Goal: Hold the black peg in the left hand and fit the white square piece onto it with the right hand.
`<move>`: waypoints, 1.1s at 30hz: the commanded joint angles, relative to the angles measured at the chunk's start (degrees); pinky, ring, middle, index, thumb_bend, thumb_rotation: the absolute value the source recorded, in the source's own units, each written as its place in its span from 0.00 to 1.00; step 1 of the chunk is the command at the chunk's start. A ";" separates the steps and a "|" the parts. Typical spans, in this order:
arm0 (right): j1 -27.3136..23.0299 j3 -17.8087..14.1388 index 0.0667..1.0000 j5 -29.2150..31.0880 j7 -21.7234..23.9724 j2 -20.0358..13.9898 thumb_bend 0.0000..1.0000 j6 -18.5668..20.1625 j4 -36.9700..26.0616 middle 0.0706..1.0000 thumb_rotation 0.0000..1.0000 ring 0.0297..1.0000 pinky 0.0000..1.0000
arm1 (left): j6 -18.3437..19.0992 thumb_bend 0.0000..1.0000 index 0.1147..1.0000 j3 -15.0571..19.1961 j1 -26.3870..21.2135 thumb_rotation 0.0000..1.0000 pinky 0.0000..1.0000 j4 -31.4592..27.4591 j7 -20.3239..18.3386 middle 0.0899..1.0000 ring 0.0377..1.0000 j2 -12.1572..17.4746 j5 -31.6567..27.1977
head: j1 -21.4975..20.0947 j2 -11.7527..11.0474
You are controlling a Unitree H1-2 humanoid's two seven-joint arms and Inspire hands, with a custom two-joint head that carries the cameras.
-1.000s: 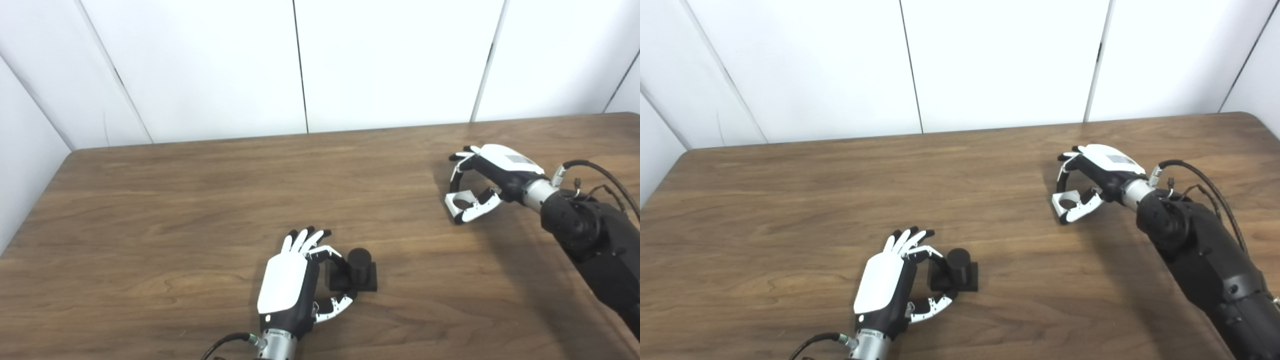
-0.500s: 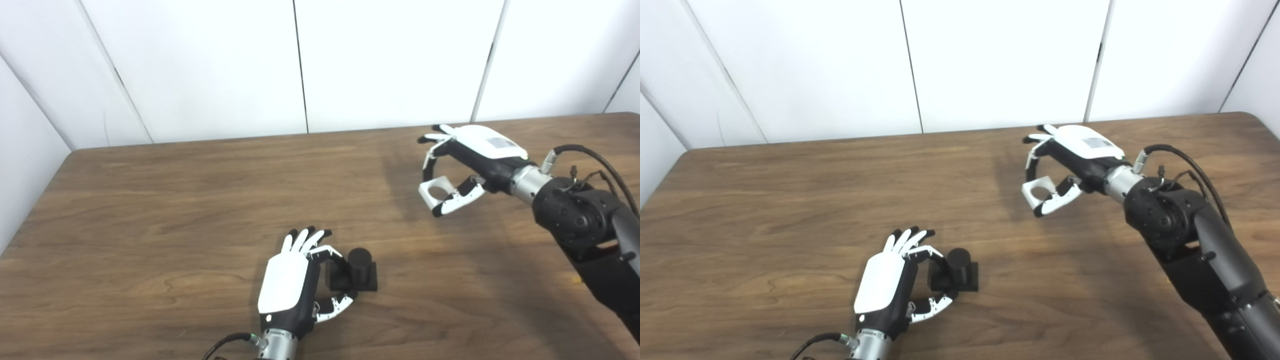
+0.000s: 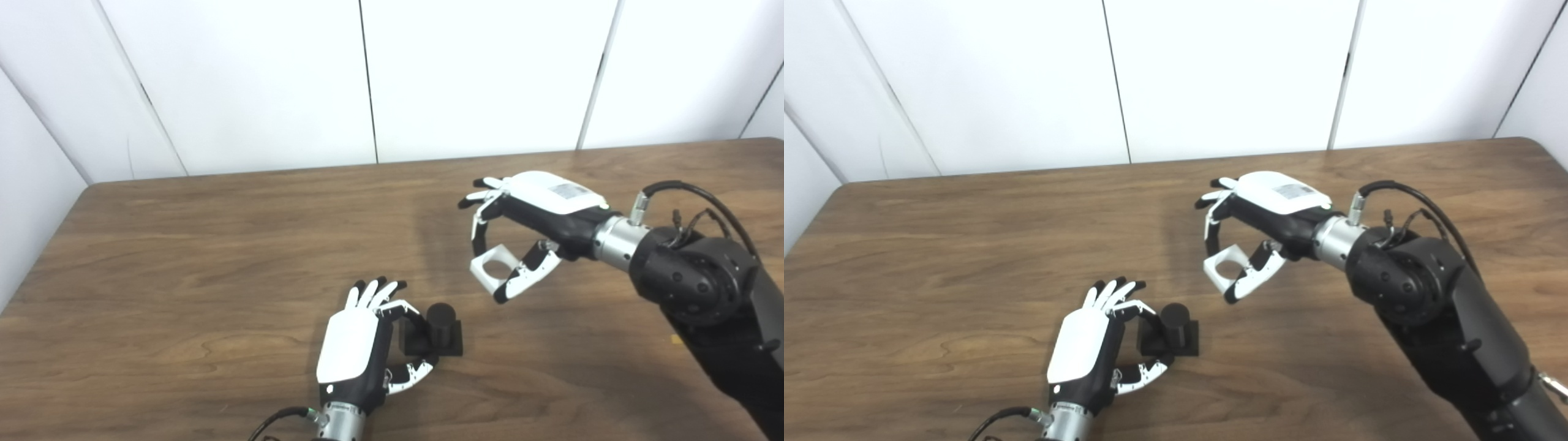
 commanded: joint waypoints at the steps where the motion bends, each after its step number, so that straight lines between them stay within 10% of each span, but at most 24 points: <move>1: -3.08 -0.17 0.45 -0.91 0.55 0.64 0.53 0.91 -2.52 0.89 0.15 1.00 1.00 | 0.32 0.51 0.43 -1.56 1.62 0.08 1.00 3.21 -0.56 0.87 0.95 -2.02 0.75 | 0.03 0.01; 33: -2.84 4.87 0.45 -4.30 1.18 7.42 0.52 -3.44 3.45 0.90 0.16 1.00 1.00 | 0.57 0.51 0.43 -1.70 1.58 0.08 1.00 2.58 -1.10 0.87 0.95 -1.93 1.07 | 0.31 0.19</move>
